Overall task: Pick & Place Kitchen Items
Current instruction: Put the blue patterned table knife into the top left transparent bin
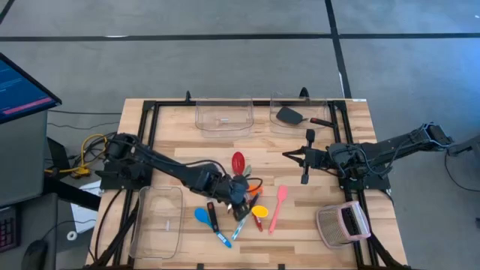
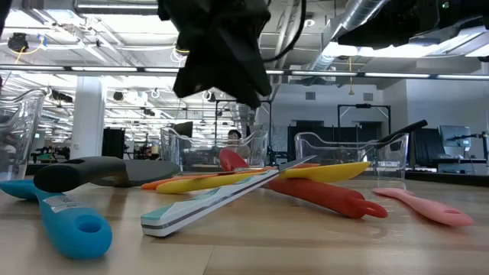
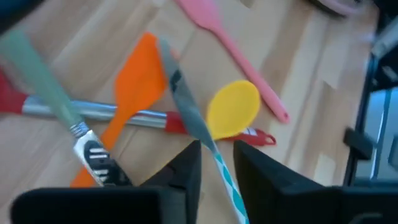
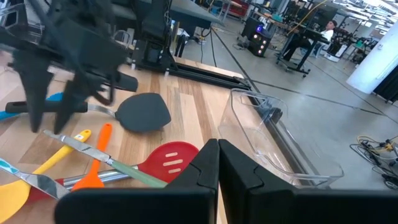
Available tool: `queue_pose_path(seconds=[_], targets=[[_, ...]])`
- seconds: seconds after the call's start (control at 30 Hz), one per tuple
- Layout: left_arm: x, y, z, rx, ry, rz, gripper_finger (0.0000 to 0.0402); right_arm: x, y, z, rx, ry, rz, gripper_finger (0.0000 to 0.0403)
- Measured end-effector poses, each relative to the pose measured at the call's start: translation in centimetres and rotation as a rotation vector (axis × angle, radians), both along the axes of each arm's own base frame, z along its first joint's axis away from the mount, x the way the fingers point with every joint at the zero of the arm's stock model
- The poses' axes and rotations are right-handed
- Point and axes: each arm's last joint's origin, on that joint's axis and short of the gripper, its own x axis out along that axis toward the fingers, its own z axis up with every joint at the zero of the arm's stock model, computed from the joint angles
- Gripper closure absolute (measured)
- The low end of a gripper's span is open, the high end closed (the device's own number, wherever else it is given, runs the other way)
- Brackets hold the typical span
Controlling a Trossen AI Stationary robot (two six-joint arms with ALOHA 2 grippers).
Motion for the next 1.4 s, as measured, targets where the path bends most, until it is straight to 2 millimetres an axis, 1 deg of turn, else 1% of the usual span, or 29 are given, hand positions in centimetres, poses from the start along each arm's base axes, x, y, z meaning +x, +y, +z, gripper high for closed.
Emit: queue_pose_path(seconds=[0.07,0.2,0.37,0.5,0.6,0.67,0.77,0.83,0.9,0.97,1.1,1.27,1.4], targets=[[0.0,0.3,-0.2,-0.030,0.010,0.015,0.0293,0.0,0.0,0.0,0.000,0.001,0.000,0.0403],[0.2,0.6,-0.2,-0.105,0.015,-0.026,0.0264,0.0,0.0,0.0,-0.001,0.005,0.000,0.0403],[0.1,0.0,-0.2,-0.127,0.018,-0.045,0.0250,0.0,0.0,0.0,-0.001,0.005,0.000,0.0403],[0.0,-0.6,-0.2,-0.138,0.013,-0.025,0.0253,0.0,0.0,-0.1,-0.002,0.006,-0.001,0.0403],[0.4,-1.4,-0.8,-0.152,-0.015,-0.012,0.0259,0.0,0.0,-0.1,-0.002,0.006,-0.001,0.0403],[1.1,-2.1,-1.1,-0.185,-0.075,-0.032,0.0263,0.0,0.0,0.0,-0.002,0.006,-0.001,0.0403],[1.6,-2.7,-1.7,-0.195,-0.098,-0.053,0.0273,0.0,0.0,0.0,-0.002,0.006,-0.001,0.0403],[1.5,-2.7,-2.4,-0.198,-0.066,-0.055,0.0279,0.0,0.0,-0.1,-0.004,0.010,0.000,0.0403],[1.5,-2.8,-2.6,-0.214,-0.051,-0.050,0.0286,0.0,0.0,-0.1,-0.009,0.014,0.001,0.0403],[1.6,-2.8,-2.5,-0.225,-0.056,-0.057,0.0293,0.0,0.0,-0.1,-0.011,0.015,0.001,0.0403],[1.5,-2.0,-2.2,-0.207,-0.046,-0.057,0.0303,0.0,0.0,-0.1,-0.012,0.014,0.001,0.0403],[1.4,-1.5,-2.4,-0.233,0.004,-0.107,0.0304,0.0,0.0,-0.1,-0.011,0.012,0.001,0.0403],[0.8,-1.2,-3.1,-0.228,0.034,-0.127,0.0305,0.0,0.0,-0.1,-0.005,0.010,0.000,0.0403]])
